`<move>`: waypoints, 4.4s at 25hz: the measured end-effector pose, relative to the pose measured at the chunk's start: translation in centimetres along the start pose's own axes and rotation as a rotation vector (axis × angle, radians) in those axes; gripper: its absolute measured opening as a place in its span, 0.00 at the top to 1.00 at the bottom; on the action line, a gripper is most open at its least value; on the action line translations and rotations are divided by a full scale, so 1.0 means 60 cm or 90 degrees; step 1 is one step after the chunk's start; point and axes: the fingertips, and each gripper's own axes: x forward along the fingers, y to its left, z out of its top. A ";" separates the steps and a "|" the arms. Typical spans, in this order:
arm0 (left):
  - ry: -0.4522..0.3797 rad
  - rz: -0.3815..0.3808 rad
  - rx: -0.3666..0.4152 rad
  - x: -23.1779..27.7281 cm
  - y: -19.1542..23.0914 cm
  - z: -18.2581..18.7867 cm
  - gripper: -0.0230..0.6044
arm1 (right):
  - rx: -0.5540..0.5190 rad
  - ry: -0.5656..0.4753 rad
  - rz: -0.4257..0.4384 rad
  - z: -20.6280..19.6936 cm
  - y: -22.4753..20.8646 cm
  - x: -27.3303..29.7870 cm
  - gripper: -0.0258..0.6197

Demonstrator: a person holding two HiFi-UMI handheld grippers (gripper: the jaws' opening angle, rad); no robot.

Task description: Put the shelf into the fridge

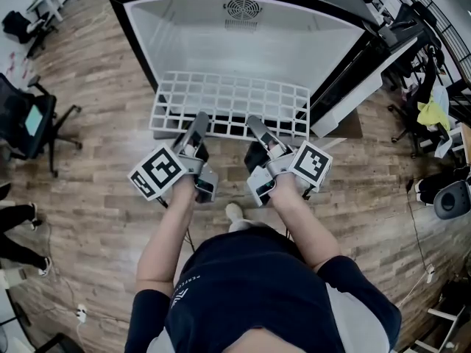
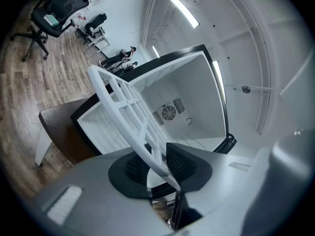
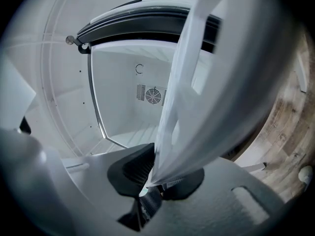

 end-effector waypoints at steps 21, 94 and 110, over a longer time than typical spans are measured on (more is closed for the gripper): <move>-0.009 0.011 0.011 0.001 0.002 0.003 0.79 | -0.044 0.009 -0.002 0.001 0.001 0.003 0.87; -0.024 -0.007 0.016 -0.007 -0.003 0.006 0.80 | 0.004 -0.204 -0.082 0.061 -0.030 -0.154 0.88; -0.028 -0.005 0.040 -0.009 0.000 0.014 0.80 | -0.017 -0.182 -0.061 0.067 -0.015 -0.148 0.89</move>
